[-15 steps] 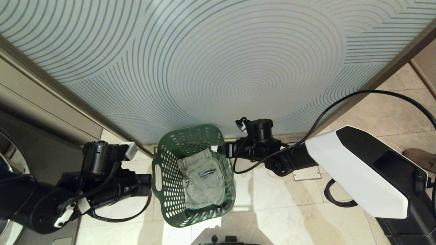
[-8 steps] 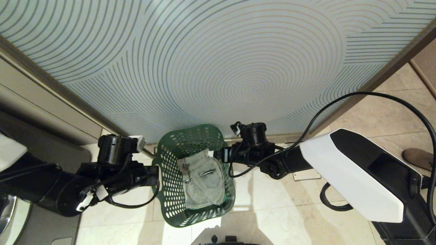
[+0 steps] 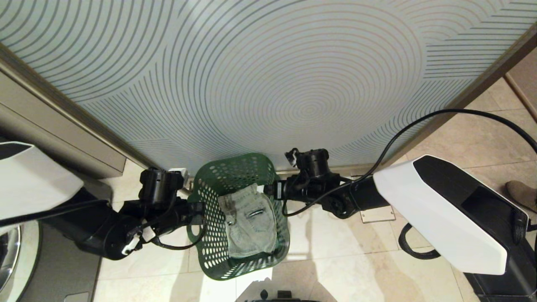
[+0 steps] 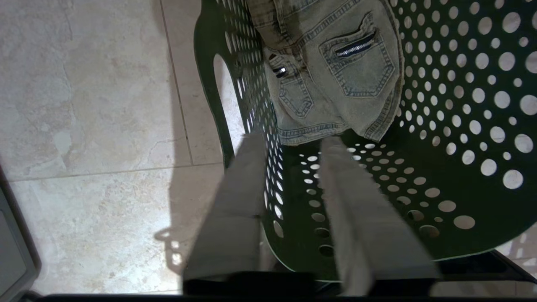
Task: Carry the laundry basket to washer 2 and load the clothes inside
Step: Pick up the clothes basket and put it beside the washing machine
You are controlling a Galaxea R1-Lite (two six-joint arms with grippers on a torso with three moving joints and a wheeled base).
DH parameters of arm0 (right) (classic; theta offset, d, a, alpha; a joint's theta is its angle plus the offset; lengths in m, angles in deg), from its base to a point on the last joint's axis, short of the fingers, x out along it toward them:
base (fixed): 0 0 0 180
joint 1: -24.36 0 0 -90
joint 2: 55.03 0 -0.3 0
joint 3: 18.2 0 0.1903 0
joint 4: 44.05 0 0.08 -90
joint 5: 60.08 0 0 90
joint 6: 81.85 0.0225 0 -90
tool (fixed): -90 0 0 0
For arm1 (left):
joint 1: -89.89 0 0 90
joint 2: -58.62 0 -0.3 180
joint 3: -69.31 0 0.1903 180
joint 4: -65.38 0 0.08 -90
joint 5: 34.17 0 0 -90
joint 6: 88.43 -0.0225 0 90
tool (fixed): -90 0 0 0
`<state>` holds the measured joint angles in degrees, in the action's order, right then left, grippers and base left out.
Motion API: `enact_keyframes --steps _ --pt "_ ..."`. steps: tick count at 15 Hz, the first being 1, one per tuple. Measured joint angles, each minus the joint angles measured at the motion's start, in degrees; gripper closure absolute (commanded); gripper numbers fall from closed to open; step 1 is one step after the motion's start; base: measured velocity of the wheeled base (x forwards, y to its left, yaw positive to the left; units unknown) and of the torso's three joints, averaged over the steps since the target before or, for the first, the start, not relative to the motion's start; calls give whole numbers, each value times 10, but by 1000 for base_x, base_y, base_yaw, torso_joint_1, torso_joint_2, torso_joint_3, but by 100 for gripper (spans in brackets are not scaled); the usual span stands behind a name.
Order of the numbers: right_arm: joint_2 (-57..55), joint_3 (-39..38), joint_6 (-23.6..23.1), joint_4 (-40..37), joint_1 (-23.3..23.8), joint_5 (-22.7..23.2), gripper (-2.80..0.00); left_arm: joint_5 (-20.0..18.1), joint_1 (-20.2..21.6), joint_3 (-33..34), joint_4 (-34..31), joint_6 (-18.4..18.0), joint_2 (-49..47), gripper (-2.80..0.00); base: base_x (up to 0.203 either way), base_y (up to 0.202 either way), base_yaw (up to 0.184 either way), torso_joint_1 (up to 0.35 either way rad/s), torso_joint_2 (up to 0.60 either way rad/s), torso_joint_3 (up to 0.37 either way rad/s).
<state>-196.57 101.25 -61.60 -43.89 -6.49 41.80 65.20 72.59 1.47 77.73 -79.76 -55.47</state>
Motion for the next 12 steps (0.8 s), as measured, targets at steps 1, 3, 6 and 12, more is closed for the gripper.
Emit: enact_keyframes --steps 1,3,6,12 --pt "0 -1 0 -1 0 0 -280 1 0 -3 0 0 -5 -280 0 0 0 0 0 0" --pt "1 -3 1 -2 0 0 -280 12 0 -11 -1 -1 -10 -280 0 0 0 0 0 0" --pt "1 -7 2 -1 0 -1 -280 32 0 -18 0 -1 -21 -280 0 0 0 0 0 0" --pt "-6 -3 8 0 0 -1 -280 83 8 -54 1 0 -54 -280 0 0 0 0 0 0"
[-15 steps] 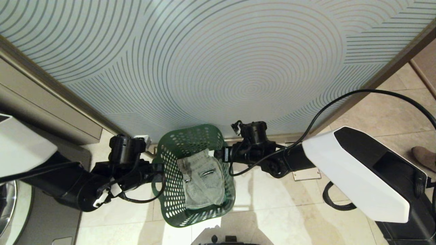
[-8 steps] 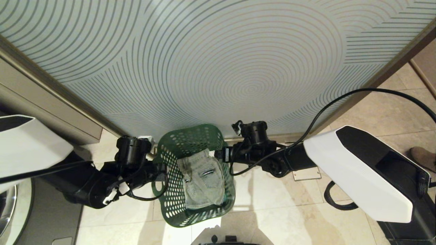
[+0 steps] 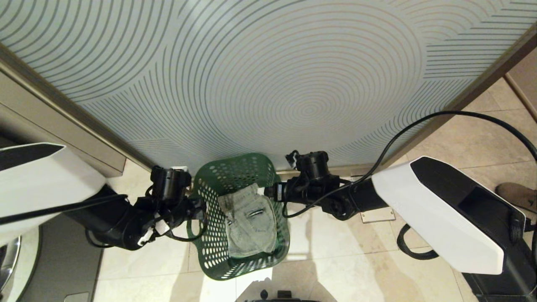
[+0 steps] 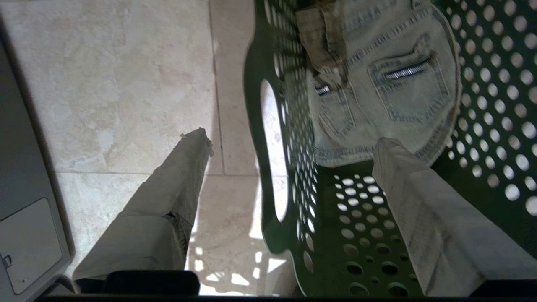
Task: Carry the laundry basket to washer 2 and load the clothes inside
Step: Pick up the clothes basket and put it beside the washing machine
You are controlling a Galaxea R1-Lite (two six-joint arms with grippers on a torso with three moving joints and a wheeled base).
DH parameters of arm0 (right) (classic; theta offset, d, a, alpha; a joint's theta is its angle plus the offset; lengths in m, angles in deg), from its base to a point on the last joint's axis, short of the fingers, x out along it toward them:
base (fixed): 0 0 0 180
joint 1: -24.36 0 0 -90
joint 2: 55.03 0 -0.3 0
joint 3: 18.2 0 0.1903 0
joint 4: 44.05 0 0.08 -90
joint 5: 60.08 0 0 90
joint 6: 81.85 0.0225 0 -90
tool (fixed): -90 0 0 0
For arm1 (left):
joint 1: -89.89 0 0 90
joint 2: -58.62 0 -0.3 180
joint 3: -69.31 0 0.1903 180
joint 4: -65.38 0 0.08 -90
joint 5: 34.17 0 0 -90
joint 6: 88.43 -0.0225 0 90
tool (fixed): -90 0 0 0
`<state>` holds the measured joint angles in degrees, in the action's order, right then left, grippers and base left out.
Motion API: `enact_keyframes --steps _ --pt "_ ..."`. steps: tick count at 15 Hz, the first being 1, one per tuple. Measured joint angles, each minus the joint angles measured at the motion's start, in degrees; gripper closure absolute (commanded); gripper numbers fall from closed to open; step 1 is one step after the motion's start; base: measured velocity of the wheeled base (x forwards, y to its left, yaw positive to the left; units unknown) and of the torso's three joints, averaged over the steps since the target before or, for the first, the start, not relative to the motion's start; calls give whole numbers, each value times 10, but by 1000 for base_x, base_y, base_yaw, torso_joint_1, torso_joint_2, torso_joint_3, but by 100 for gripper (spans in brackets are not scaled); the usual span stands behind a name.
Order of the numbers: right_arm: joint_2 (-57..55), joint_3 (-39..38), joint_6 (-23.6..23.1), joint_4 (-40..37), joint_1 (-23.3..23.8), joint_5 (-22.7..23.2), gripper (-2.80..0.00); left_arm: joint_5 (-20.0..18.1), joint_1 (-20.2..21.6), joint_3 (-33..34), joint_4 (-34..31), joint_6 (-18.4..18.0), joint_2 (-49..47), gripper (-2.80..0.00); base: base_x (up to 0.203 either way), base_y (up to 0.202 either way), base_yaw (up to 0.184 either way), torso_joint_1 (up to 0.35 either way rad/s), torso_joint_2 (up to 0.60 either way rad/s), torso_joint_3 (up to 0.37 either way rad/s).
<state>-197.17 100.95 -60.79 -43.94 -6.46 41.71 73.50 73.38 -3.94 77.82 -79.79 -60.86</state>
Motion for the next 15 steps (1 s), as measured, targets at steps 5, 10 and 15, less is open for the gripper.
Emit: enact_keyframes --steps 5,10,15 --pt "-4 4 1 1 1 0 -280 7 26 -45 0 -16 -41 -280 0 0 0 0 0 0" --pt "-6 8 3 1 3 0 -280 5 39 -55 -6 -32 -58 -280 0 0 0 0 0 0" --pt "-9 10 4 2 5 0 -280 -34 56 -52 -41 -30 -60 -280 0 0 0 0 0 0"
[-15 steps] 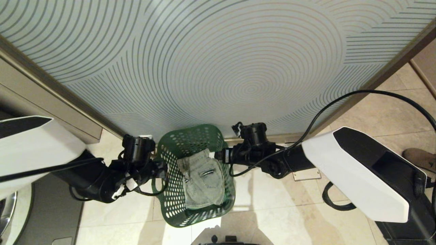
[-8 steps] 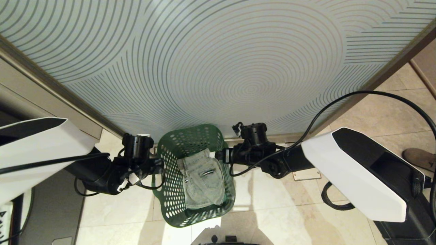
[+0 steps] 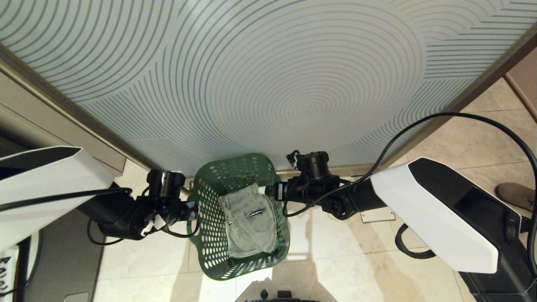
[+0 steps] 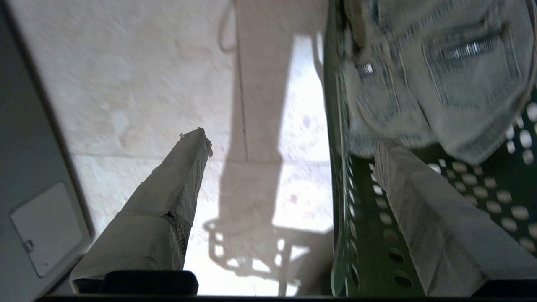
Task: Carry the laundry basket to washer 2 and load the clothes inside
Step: Pick up the clothes basket and put it beside the washing machine
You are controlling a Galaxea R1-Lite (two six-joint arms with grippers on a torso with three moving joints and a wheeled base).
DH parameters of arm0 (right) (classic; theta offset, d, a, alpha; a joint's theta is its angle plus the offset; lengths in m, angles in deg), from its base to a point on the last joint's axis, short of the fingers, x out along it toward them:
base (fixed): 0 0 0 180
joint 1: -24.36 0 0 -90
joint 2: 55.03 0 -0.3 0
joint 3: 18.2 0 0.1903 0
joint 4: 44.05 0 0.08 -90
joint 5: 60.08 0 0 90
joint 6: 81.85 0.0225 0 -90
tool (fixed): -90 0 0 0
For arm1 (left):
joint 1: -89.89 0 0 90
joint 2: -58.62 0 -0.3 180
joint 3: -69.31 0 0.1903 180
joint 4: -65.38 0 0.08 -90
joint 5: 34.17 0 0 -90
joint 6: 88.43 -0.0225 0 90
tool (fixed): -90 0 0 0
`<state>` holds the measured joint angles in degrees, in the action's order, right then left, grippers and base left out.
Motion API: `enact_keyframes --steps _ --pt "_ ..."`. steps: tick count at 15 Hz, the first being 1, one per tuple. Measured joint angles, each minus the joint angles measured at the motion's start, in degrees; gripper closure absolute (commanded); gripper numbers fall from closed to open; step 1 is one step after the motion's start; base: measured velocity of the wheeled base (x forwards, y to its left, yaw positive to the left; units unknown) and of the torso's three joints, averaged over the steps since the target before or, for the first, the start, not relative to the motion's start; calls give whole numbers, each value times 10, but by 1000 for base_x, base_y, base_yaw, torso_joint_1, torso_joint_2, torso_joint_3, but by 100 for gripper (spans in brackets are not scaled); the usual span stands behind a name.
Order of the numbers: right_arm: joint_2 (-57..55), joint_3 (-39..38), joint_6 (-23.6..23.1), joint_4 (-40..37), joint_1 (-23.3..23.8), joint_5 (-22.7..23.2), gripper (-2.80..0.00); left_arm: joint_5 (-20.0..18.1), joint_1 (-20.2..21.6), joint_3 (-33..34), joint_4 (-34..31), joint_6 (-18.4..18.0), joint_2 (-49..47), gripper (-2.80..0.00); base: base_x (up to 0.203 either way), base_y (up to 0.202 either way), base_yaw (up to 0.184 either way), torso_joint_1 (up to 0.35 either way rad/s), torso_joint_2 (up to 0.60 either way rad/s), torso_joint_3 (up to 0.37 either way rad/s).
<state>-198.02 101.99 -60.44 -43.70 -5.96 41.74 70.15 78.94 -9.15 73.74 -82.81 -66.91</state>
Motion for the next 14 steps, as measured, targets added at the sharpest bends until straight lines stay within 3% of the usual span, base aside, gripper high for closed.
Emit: enact_keyframes --steps 3,8,14 --pt "-1 0 2 1 1 0 -280 -51 11 0 -49 0 2 -280 0 0 0 0 0 0" --pt "-1 12 3 -1 2 0 -280 -112 13 7 -66 4 4 -280 0 0 0 0 0 0" --pt "-21 27 7 -1 1 1 -280 -112 -11 8 -62 24 -13 -280 0 0 0 0 0 0"
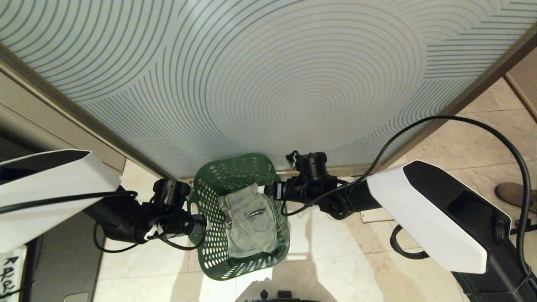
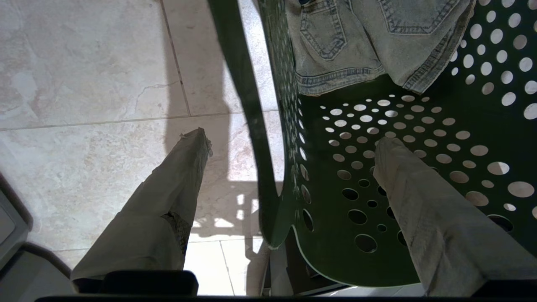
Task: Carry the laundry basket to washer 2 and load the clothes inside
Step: Pick up the clothes basket and put it beside the washing machine
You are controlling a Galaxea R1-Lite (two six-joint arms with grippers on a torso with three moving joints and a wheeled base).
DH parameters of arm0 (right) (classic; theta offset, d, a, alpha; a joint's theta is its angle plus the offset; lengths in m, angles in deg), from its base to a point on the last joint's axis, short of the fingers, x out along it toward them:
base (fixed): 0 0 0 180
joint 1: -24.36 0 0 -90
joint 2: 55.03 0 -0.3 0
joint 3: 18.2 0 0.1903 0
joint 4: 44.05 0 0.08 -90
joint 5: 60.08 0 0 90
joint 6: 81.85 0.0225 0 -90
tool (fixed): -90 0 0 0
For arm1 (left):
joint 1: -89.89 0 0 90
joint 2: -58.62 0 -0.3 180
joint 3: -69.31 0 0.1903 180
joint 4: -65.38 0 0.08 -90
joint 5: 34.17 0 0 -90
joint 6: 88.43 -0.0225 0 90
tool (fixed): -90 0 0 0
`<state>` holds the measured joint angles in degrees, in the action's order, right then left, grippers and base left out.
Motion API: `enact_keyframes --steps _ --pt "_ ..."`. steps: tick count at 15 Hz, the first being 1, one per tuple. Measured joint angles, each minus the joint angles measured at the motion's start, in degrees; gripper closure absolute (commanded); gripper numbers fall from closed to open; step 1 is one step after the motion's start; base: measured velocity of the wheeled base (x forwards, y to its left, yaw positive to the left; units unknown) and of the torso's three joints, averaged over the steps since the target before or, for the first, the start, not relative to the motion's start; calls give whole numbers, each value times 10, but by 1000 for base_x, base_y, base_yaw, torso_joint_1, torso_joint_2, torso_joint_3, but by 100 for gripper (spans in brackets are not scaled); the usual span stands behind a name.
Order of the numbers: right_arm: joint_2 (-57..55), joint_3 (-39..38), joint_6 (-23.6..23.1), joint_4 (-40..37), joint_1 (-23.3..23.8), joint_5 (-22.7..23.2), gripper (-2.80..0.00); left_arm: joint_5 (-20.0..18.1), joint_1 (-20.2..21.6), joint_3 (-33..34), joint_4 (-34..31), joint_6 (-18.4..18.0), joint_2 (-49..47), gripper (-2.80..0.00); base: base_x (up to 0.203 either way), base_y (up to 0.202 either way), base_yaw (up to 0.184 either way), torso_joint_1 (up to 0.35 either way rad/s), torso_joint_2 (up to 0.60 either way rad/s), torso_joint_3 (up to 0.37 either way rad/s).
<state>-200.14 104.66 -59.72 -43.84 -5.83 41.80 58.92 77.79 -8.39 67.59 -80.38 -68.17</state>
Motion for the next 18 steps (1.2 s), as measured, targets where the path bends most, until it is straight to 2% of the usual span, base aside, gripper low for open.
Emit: enact_keyframes --steps 6,16,18 --pt "-18 36 1 0 1 10 -280 0 -7 -4 0 3 -8 -280 0 0 0 0 0 0" --pt "-24 41 2 5 1 108 -280 -2 -7 -15 0 3 -8 -280 0 0 0 0 0 0" --pt "-24 41 2 5 1 112 -280 -2 -7 -17 -1 3 -8 -280 0 0 0 0 0 0"
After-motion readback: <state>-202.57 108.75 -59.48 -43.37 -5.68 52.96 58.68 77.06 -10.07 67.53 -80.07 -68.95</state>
